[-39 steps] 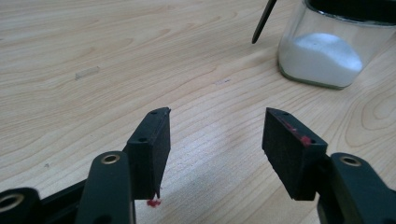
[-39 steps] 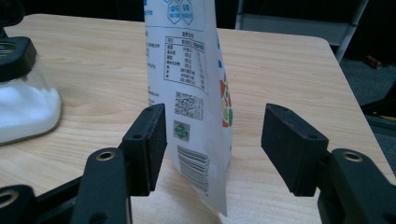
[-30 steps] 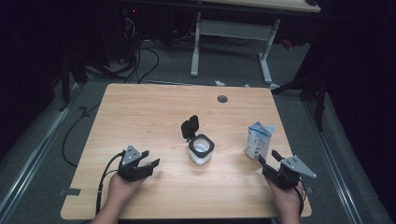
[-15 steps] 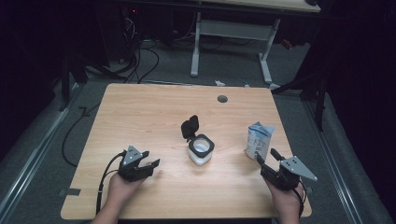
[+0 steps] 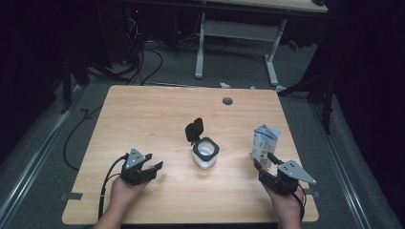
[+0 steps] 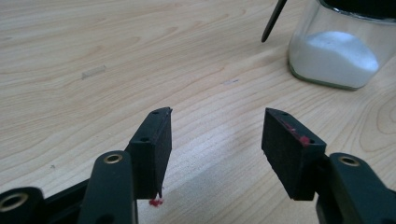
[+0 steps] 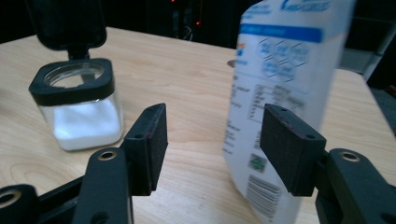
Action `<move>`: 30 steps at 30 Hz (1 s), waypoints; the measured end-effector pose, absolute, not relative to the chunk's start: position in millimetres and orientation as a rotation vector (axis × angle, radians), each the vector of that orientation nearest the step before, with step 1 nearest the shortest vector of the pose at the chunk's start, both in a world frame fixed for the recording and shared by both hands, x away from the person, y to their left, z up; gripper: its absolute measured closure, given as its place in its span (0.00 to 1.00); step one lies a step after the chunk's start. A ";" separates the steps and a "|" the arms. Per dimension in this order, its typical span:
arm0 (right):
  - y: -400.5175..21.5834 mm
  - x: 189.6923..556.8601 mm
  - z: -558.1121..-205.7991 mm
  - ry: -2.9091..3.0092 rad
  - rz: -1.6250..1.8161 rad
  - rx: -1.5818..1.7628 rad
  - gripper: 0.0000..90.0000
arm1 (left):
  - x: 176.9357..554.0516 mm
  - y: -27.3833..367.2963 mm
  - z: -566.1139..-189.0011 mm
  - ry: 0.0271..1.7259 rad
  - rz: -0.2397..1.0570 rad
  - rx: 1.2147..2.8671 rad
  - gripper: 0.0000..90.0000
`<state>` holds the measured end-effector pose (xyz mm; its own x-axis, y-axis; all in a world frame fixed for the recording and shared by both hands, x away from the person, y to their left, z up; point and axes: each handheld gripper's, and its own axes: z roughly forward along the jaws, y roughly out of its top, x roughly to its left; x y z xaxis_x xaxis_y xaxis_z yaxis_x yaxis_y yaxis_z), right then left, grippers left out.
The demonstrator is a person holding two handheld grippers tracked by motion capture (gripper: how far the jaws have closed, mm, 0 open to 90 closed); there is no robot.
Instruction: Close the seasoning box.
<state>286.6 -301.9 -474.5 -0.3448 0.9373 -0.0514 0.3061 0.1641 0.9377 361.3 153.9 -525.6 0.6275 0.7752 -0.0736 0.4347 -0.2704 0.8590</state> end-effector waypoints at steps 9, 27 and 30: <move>-282.2 298.5 -485.7 1.847 1.165 1.180 0.52 | 362.9 153.6 -525.7 0.985 0.494 1.904 0.48; -244.8 335.9 -497.2 1.963 1.126 1.126 0.60 | 364.9 157.1 -527.5 1.049 0.467 1.878 0.54; -237.9 344.4 -497.0 1.968 1.129 1.137 0.62 | 364.6 158.7 -527.2 1.053 0.458 1.856 0.55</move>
<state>344.4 -237.9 -497.0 -0.4574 0.8859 -0.0770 0.3809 0.2735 0.8832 364.6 158.7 -527.2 0.5641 0.8178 -0.1138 0.4740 -0.2080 0.8556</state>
